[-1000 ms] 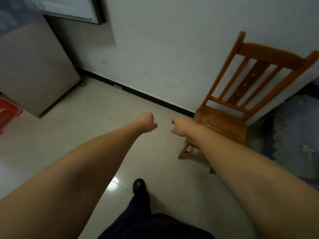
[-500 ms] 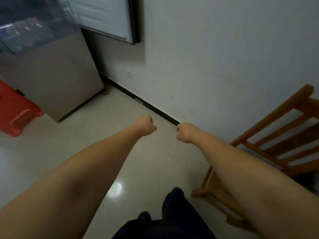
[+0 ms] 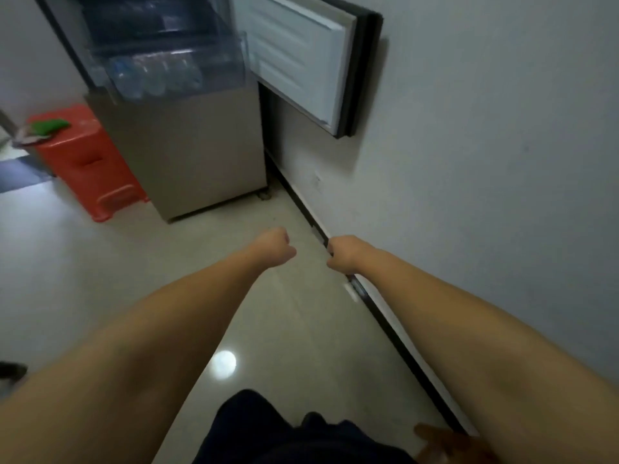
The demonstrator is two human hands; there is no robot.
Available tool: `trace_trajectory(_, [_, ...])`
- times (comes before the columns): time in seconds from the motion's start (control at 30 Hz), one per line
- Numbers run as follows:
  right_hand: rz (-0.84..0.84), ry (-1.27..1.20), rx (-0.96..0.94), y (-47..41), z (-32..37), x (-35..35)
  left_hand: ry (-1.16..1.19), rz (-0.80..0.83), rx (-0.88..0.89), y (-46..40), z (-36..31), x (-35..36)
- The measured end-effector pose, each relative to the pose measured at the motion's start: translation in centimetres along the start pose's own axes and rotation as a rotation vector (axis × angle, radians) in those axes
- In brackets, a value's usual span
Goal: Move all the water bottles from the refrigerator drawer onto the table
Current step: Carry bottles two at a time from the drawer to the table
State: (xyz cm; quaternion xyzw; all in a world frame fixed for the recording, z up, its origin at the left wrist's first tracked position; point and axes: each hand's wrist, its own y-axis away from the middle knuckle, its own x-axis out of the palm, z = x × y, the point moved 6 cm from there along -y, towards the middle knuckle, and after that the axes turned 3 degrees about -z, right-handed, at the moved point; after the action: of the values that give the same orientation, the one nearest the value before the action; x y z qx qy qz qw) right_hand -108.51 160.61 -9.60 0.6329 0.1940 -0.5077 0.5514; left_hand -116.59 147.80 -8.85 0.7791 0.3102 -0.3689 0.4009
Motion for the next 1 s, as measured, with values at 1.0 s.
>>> trace_trajectory(1.0, [-0.102, -0.055, -0.321, -38.2, 27.8, -22.1, 0.129, -0.276, -0.121, -32.2, 18.8, -29.4])
